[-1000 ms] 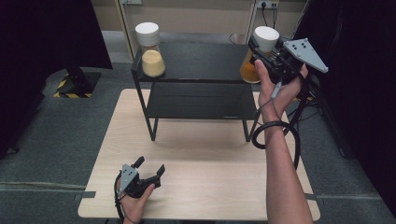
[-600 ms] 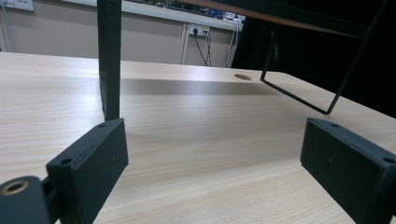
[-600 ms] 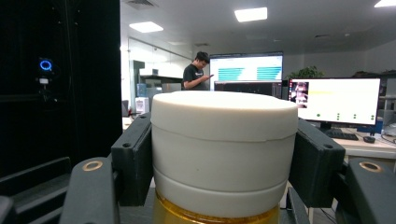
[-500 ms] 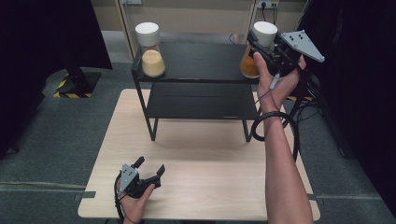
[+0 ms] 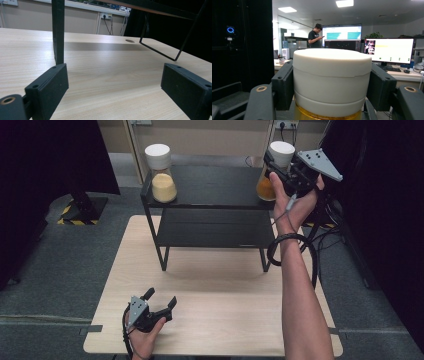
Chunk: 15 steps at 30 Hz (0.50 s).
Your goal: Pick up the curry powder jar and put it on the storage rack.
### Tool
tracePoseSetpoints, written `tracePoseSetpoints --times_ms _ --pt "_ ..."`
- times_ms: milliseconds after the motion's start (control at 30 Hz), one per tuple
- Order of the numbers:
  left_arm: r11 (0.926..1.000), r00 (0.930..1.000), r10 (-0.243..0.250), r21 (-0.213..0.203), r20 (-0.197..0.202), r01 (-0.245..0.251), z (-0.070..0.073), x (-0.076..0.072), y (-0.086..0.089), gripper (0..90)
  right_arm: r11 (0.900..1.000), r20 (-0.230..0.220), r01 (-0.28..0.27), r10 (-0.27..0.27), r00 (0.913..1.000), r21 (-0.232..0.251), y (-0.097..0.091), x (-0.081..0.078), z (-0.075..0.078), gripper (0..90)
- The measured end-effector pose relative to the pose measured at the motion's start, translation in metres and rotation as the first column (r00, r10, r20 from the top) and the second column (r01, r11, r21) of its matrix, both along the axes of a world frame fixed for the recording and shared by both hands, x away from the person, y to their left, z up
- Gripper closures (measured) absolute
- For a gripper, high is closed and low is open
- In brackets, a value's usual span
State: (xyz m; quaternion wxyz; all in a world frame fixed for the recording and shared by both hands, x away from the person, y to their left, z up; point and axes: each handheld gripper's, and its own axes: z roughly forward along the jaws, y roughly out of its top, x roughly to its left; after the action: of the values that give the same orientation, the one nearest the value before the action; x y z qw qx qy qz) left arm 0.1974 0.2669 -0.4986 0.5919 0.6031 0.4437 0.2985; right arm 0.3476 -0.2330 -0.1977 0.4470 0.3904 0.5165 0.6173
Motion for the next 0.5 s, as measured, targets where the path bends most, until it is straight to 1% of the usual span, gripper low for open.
tracePoseSetpoints --times_ms 133,367,500 --pt "1.0 1.0 0.0 0.0 -0.001 0.0 0.0001 0.0001 0.0001 6.6 0.9998 -0.012 0.005 -0.005 0.9999 -0.017 0.0017 0.002 -0.0007 33.8" --pt "1.0 1.0 0.0 0.001 0.0 0.0 0.0 0.0 -0.0001 6.6 0.9996 -0.024 0.001 -0.002 0.9997 -0.028 0.0016 0.005 -0.0017 33.7" --pt "1.0 1.0 0.0 0.0 0.0 0.0 0.0001 0.0001 0.0 6.6 0.9995 -0.024 0.002 -0.003 0.9997 -0.031 0.0024 0.0059 -0.0023 33.7"
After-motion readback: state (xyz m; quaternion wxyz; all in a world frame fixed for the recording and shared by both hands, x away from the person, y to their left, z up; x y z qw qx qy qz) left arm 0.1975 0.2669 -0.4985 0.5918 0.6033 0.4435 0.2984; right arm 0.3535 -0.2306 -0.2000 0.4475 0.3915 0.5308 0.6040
